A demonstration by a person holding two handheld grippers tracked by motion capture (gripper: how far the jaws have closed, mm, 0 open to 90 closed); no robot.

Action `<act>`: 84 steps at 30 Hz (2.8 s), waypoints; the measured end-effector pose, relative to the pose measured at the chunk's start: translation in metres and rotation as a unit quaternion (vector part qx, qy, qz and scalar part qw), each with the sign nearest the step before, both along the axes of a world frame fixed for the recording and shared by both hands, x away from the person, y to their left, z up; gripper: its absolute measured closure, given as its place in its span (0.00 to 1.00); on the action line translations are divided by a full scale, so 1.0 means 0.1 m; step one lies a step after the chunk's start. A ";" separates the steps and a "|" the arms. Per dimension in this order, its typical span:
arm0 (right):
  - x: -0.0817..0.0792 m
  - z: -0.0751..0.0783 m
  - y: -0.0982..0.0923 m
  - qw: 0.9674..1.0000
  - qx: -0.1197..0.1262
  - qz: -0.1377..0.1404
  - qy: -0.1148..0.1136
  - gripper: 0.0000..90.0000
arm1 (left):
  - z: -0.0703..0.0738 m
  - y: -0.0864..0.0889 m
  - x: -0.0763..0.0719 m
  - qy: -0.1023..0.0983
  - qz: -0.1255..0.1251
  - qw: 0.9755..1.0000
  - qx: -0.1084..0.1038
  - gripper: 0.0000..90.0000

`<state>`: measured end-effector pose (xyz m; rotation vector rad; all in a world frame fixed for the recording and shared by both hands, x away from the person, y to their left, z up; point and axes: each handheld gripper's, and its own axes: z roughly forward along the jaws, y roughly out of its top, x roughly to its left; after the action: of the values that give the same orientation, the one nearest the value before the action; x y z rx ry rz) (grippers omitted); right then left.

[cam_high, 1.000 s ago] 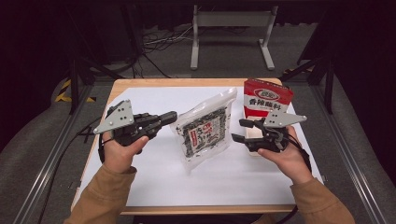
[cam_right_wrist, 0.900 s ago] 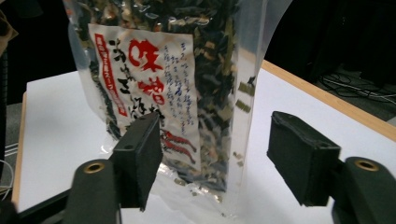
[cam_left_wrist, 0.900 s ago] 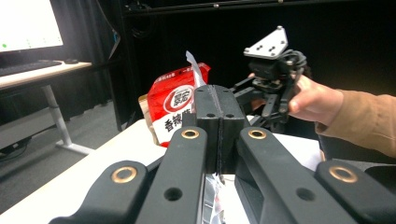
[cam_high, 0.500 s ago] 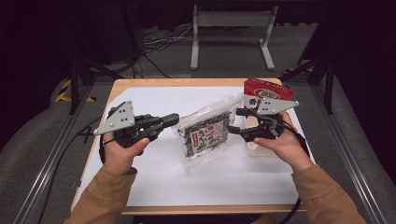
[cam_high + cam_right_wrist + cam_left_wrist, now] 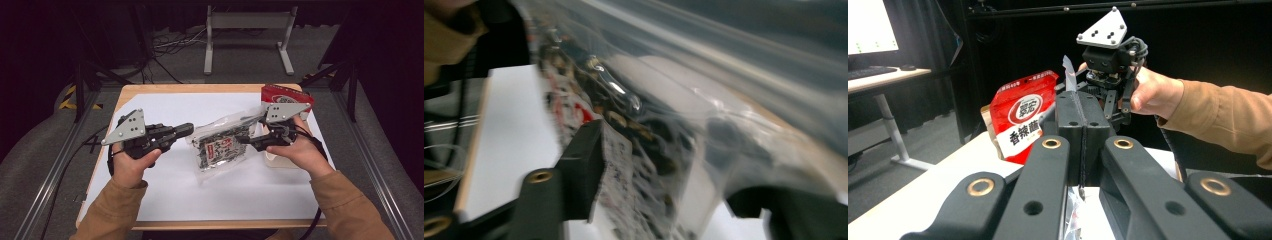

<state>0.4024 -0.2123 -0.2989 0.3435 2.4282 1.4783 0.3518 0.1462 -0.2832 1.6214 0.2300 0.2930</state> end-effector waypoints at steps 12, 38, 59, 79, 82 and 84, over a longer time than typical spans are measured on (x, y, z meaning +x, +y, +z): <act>-0.01 0.03 0.02 0.998 -0.024 0.047 0.017 0.70 | -0.01 0.01 0.01 0.003 0.005 1.000 -0.005 1.00; -0.19 0.26 -0.11 0.995 -0.036 0.081 0.046 0.84 | -0.03 0.24 0.04 0.049 0.018 0.998 0.044 0.63; -0.19 0.60 -0.45 0.998 -0.013 0.021 0.062 0.84 | -0.59 0.37 0.32 0.090 0.092 0.988 0.090 0.35; -0.16 0.96 -0.69 0.998 0.017 -0.040 0.045 0.84 | -0.67 0.43 0.39 0.106 0.105 0.984 0.095 0.29; -0.16 0.99 -0.74 0.998 0.017 -0.049 0.041 0.84 | -0.69 0.43 0.39 0.111 0.104 0.984 0.097 0.28; -0.16 1.01 -0.79 0.998 0.017 -0.057 0.036 0.84 | -0.70 0.43 0.40 0.111 0.105 0.983 0.098 0.27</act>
<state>0.3865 -0.2908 -0.1978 0.5419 2.3955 1.4840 0.3917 0.1896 -0.3530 1.8284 0.5601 0.3032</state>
